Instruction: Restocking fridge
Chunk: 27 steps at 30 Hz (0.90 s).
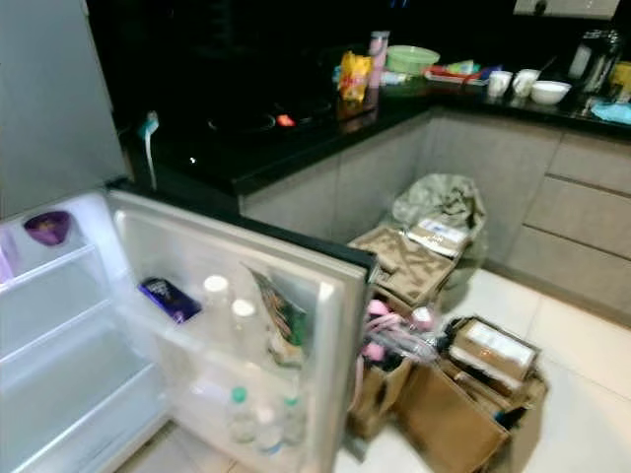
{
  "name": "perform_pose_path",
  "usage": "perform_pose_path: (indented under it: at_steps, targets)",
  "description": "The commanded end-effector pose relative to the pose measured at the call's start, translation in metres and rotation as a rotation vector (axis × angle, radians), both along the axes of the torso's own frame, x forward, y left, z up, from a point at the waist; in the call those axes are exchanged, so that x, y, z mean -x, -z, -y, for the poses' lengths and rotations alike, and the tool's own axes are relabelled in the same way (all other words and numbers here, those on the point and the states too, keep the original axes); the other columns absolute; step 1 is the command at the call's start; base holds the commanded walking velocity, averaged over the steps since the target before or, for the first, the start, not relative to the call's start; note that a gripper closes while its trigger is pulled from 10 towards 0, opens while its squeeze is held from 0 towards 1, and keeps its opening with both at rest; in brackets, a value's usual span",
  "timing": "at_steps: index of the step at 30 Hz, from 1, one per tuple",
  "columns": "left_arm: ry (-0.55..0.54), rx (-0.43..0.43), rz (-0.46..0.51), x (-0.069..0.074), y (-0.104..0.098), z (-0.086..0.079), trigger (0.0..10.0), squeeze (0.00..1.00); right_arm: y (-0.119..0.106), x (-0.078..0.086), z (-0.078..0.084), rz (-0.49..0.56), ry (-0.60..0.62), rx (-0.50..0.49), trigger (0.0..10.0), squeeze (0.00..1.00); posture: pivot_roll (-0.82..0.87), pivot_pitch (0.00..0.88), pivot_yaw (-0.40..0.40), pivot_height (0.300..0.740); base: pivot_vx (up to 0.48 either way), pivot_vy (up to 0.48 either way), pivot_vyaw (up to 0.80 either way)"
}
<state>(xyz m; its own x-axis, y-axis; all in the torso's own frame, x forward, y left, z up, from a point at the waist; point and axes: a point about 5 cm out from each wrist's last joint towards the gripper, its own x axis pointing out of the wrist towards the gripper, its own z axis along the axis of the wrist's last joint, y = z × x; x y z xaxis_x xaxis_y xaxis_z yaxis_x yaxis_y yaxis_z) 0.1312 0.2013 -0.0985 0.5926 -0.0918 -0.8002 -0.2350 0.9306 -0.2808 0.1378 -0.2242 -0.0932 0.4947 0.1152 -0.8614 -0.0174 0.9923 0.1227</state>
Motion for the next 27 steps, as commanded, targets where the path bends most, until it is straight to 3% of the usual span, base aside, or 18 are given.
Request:
perform_pose_path:
  at_steps: [1,22,27]
  targets:
    - [-0.014,0.008,-0.015,0.003,0.001,0.001,10.0,0.0,-0.003,-0.005,0.002,0.026,-0.007,0.0,10.0,0.0,-0.09,0.0,0.003,0.74,0.0,0.0,0.77]
    - [0.015,0.008,-0.029,0.005,0.003,0.004,10.0,0.0,-0.004,-0.003,0.007,0.037,0.014,-0.021,10.0,0.0,-0.09,0.0,0.007,0.74,0.0,0.0,0.78]
    - [0.028,0.02,-0.031,0.005,0.003,0.005,10.0,0.0,-0.003,-0.001,0.014,0.022,0.063,0.028,10.0,0.0,-0.1,0.0,0.008,0.74,0.0,0.0,0.0]
